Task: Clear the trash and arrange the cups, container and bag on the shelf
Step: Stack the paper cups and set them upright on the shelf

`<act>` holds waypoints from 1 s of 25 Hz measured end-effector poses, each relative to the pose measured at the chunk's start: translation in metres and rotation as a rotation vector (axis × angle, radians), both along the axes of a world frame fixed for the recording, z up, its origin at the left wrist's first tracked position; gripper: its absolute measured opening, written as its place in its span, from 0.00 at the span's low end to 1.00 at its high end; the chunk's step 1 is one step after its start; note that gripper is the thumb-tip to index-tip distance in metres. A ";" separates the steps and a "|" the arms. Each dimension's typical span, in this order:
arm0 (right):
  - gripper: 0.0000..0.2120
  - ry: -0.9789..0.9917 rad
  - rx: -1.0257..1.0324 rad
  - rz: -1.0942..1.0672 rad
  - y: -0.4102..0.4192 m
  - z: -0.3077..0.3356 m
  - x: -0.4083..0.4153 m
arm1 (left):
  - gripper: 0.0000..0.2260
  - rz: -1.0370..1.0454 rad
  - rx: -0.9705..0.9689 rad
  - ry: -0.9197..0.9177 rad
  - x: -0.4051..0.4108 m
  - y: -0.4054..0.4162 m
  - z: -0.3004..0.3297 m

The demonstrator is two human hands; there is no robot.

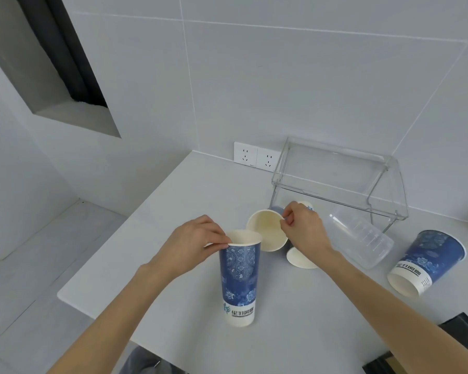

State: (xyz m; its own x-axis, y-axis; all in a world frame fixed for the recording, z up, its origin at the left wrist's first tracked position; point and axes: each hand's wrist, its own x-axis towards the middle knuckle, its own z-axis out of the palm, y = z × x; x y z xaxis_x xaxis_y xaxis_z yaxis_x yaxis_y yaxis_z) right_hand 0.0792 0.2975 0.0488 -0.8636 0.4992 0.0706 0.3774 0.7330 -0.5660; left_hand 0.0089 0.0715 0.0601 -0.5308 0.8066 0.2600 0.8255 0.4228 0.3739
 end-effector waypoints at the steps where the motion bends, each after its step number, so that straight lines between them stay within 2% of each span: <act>1: 0.06 0.025 -0.032 -0.023 0.003 0.000 0.000 | 0.05 -0.006 0.029 0.053 0.000 -0.002 0.001; 5: 0.04 0.093 -0.104 -0.072 0.013 0.004 0.000 | 0.06 -0.024 0.068 0.204 -0.001 -0.007 0.004; 9: 0.04 0.138 -0.103 -0.102 0.023 0.010 0.002 | 0.09 -0.104 0.018 0.367 0.001 -0.008 0.005; 12: 0.03 0.189 -0.122 -0.118 0.029 0.024 0.004 | 0.10 -0.127 0.033 0.384 0.002 -0.008 0.002; 16: 0.04 0.280 -0.218 -0.133 0.034 0.062 0.004 | 0.07 -0.057 0.095 0.229 0.005 -0.006 -0.005; 20: 0.04 0.392 -0.388 -0.100 0.030 0.105 0.003 | 0.06 0.111 0.212 -0.293 0.006 -0.004 -0.023; 22: 0.05 0.415 -0.444 -0.050 0.025 0.122 0.004 | 0.14 0.151 0.199 -0.408 0.008 0.000 -0.030; 25: 0.07 0.383 -0.507 0.051 0.015 0.136 0.005 | 0.32 0.225 0.152 -0.514 0.010 0.006 -0.035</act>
